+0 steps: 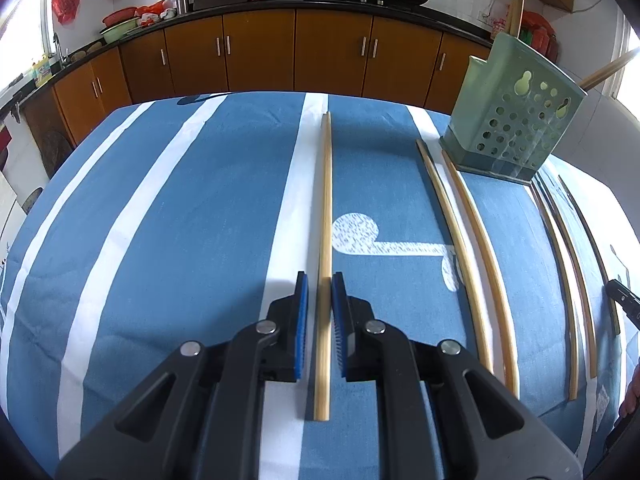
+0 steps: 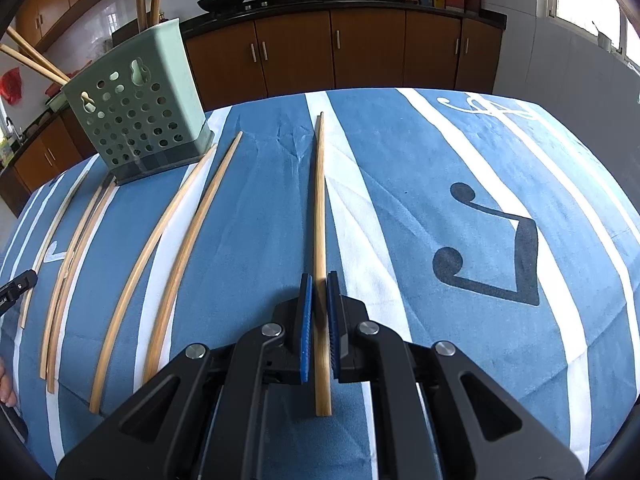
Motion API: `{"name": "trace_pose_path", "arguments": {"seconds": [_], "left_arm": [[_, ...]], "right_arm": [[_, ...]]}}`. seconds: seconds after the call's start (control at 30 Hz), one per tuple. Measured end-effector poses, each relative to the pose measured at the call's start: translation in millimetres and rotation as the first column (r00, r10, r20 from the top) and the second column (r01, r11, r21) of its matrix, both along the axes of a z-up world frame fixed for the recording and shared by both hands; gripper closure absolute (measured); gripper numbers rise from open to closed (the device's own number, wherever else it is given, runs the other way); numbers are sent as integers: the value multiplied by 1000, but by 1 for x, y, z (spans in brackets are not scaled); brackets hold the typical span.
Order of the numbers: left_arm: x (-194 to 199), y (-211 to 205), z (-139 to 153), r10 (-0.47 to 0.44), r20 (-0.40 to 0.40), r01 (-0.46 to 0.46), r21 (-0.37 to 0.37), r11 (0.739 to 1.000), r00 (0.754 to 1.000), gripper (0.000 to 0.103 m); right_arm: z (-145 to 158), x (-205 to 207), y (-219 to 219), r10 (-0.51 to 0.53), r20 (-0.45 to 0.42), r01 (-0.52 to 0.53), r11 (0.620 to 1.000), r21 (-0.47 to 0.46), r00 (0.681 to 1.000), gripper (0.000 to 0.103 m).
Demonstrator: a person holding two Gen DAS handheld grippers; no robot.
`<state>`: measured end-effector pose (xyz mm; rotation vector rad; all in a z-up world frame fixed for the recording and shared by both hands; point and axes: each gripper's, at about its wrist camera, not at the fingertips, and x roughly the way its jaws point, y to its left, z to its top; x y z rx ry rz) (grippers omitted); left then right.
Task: Organize utensils
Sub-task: 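Lift both held chopsticks upright and carry them over the green holder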
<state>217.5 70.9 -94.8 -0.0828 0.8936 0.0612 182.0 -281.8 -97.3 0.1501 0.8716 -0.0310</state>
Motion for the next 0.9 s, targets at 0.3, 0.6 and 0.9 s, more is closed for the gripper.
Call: {"name": "trace_pose_path", "arguments": {"seconds": [0.3,0.6,0.9], "left_arm": [[-10,-2,10,-17,-1,17,23,1000,1000,95],[-26,-5,59,-26,129,25,9,1000,991,95],[-33,-8,102,-28,243,28,2,1000,970,95]], "right_arm": [[17,-13,-4,-5,61,4,1000,16,998,96],[59,-25,-22,-46,186,33,997,68,981,96],[79,-31,-31,-69,263,43,994,102,962,96]]}}
